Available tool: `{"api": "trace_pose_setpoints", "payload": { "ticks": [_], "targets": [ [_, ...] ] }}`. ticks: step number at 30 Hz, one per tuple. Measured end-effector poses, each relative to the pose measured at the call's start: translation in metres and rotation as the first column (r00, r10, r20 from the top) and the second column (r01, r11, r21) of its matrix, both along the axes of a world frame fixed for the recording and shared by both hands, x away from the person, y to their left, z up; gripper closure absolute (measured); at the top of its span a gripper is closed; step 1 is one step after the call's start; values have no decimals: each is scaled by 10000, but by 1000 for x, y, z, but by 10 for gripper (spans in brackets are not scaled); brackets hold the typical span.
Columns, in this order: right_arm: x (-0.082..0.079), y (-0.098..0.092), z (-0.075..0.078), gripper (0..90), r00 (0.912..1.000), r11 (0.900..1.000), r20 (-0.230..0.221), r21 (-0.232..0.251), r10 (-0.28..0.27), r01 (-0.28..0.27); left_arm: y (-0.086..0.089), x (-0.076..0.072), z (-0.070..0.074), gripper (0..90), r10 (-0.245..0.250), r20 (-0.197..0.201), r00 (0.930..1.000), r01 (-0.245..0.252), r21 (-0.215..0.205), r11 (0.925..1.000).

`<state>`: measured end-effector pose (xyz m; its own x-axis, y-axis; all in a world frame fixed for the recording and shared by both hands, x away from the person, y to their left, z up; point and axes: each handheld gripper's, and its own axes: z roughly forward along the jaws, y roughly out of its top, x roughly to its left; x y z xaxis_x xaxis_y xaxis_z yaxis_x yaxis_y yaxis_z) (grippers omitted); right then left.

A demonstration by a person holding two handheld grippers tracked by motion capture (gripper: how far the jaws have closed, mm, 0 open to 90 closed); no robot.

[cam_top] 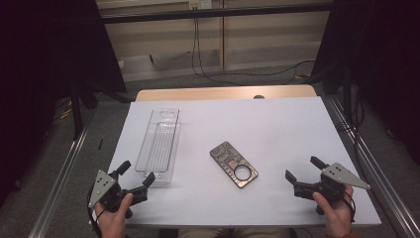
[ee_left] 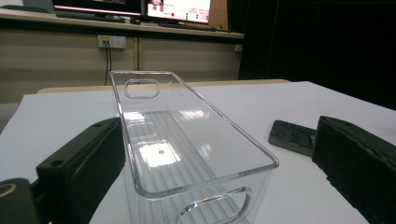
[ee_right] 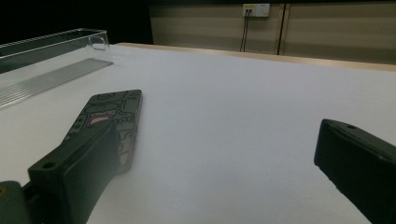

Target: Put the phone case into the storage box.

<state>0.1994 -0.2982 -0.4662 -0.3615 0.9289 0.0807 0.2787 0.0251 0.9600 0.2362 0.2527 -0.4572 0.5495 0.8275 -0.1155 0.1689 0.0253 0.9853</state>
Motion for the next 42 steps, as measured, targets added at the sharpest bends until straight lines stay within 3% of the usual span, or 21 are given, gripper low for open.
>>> {"api": "trace_pose_setpoints", "payload": {
  "ticks": [8,16,19,22,24,26,28,29,33,36,42],
  "targets": [
    [0,1,1,7,9996,9997,-208,156,207,-204,1,1,-1,29,130,-71,9999,-130,40,9999],
    [2,4,4,13,9909,9950,-914,233,991,-973,2,-2,-1,28,72,-115,9999,-71,20,10000],
    [3,6,6,14,9815,9902,-1334,432,1376,-1330,2,-3,-1,28,-4,-111,9999,5,61,10000],
    [5,7,7,28,9624,9791,-1825,676,2014,-1920,3,-4,-1,28,-19,-78,10000,19,64,10000],
    [5,8,8,28,9621,9797,-1864,652,1988,-1898,3,-4,-1,28,25,-86,10000,-24,81,10000],
    [6,10,9,28,9537,9755,-2058,612,2193,-2111,3,-4,-1,28,-25,-97,9999,25,31,10000],
    [6,11,9,28,9520,9751,-2115,624,2211,-2126,3,-4,-1,28,39,-92,10000,-38,96,9999],
    [6,12,9,28,9440,9715,-2298,697,2367,-2266,2,-4,-1,28,13,-136,9999,-13,16,10000],
    [7,13,9,25,9375,9692,-2458,707,2463,-2360,1,-3,-1,28,118,-129,9998,-116,131,9998],
    [7,17,8,24,9128,9587,-2934,763,2841,-2739,-1,-2,-2,28,12,-156,9999,-9,197,9998],
    [8,24,8,25,8917,9440,-3118,745,3282,-3214,2,-3,-2,28,130,-185,9997,-127,164,9998]
  ]
}}
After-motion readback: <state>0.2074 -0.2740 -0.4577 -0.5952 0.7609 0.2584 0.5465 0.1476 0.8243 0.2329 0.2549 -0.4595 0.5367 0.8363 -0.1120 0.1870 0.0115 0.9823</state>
